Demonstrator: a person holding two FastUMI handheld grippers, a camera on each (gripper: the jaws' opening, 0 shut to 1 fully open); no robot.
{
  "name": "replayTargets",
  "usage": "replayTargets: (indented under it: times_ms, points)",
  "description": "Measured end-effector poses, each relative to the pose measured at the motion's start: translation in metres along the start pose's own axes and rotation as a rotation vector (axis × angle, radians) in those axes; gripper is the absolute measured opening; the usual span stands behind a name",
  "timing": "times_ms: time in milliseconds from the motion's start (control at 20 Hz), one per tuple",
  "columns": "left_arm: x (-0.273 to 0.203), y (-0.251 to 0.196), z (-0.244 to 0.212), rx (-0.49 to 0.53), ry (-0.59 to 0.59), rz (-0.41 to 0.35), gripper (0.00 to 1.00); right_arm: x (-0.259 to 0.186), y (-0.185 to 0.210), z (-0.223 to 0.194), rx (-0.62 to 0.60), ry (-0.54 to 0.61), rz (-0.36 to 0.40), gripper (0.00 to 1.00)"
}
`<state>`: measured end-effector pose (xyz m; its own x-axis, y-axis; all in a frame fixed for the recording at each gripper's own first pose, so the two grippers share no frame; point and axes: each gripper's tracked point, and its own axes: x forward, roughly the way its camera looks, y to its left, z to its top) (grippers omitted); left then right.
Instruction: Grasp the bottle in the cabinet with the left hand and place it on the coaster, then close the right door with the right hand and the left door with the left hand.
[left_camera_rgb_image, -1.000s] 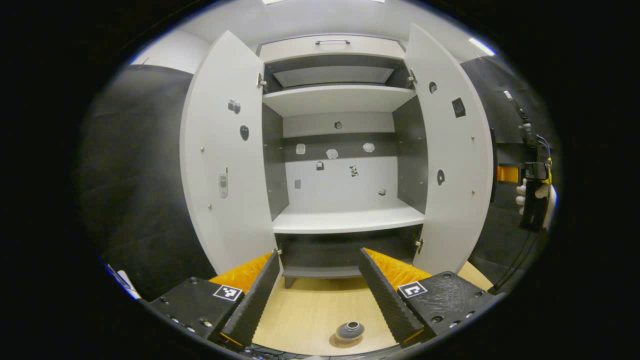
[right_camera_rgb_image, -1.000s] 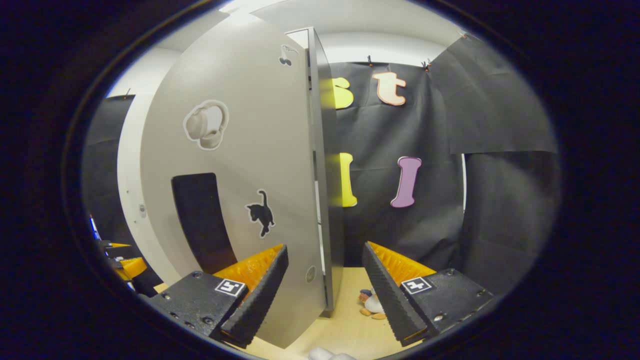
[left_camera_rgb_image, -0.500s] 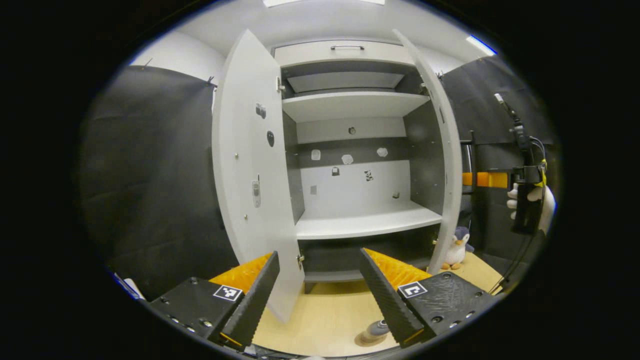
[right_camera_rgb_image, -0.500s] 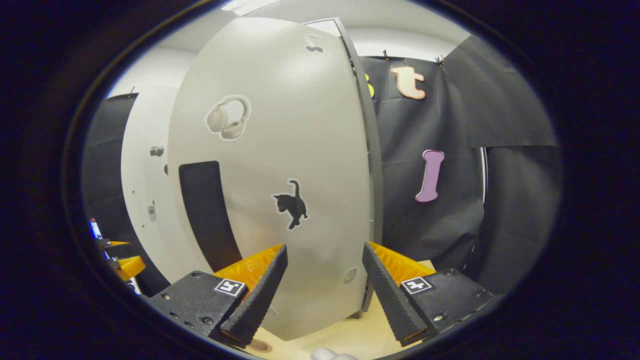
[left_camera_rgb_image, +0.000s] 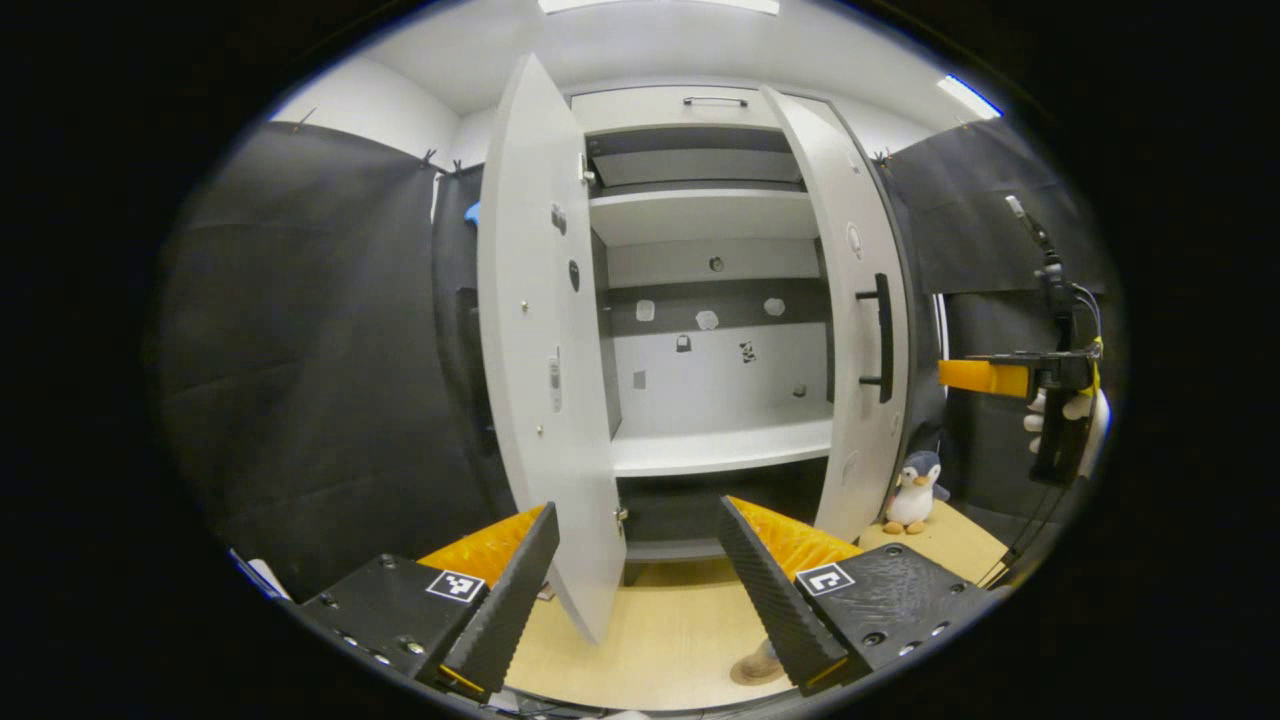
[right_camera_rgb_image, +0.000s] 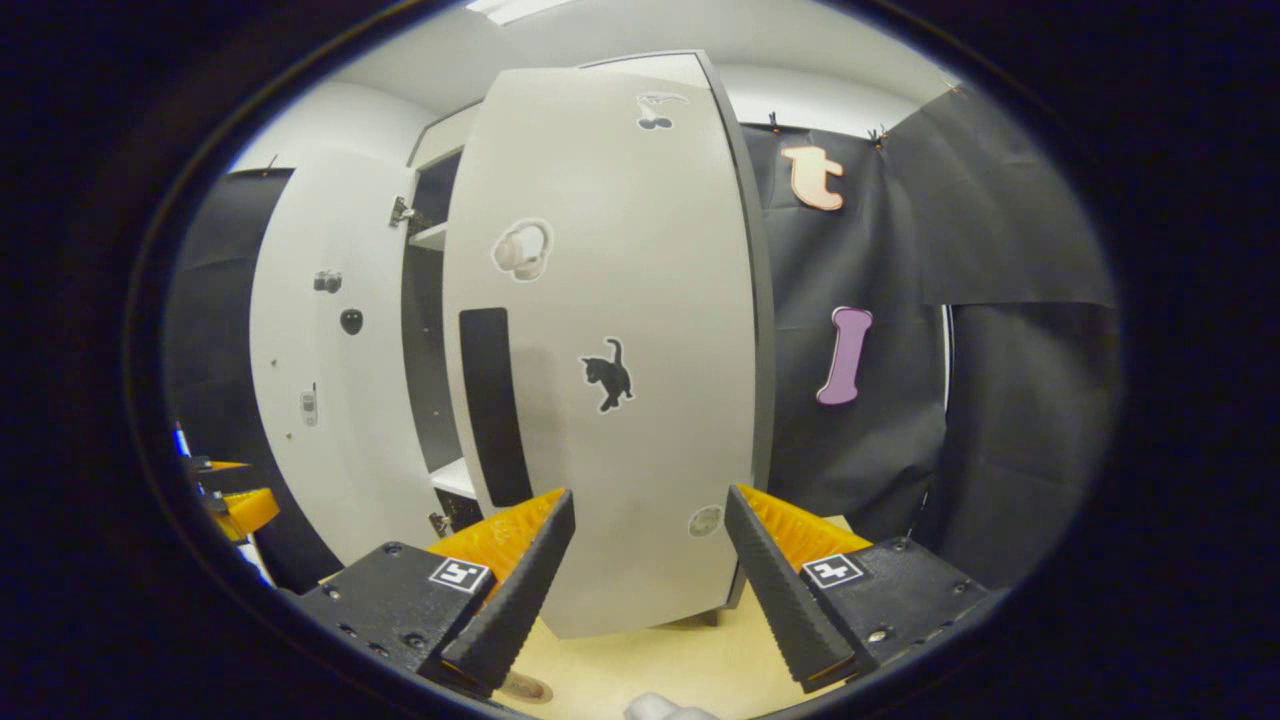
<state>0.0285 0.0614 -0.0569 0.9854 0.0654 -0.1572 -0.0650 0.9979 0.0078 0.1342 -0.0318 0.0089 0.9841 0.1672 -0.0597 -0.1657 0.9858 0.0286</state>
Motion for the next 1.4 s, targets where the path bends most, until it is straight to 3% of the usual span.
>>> replayTargets:
  times_ms: [200, 350, 500, 750, 800, 1000, 1400]
  points:
    - [-0.004, 0.042, 0.001, 0.008, -0.004, 0.039, 0.97, -0.029, 0.01, -0.015, -0.006, -0.015, -0.03, 0.99]
    - [-0.007, 0.086, 0.007, 0.018, -0.007, 0.099, 0.97, -0.045, 0.011, -0.029, 0.0, -0.016, -0.078, 0.96]
    - [-0.006, 0.141, 0.012, 0.031, -0.005, 0.171, 0.97, -0.057, 0.012, -0.045, 0.012, -0.005, -0.122, 0.99]
    - [0.027, 0.208, 0.023, 0.047, -0.031, 0.235, 0.97, -0.081, 0.02, -0.065, 0.049, 0.033, -0.144, 0.96]
    - [0.036, 0.215, 0.024, 0.046, -0.028, 0.238, 0.98, -0.087, 0.021, -0.068, 0.045, 0.038, -0.151, 0.99]
    - [0.071, 0.226, 0.026, 0.043, -0.042, 0.233, 0.97, -0.106, 0.029, -0.078, 0.021, 0.065, -0.164, 0.96]
    - [0.109, 0.198, 0.054, -0.002, -0.091, 0.142, 0.97, -0.124, 0.043, -0.086, 0.007, 0.088, -0.171, 0.99]
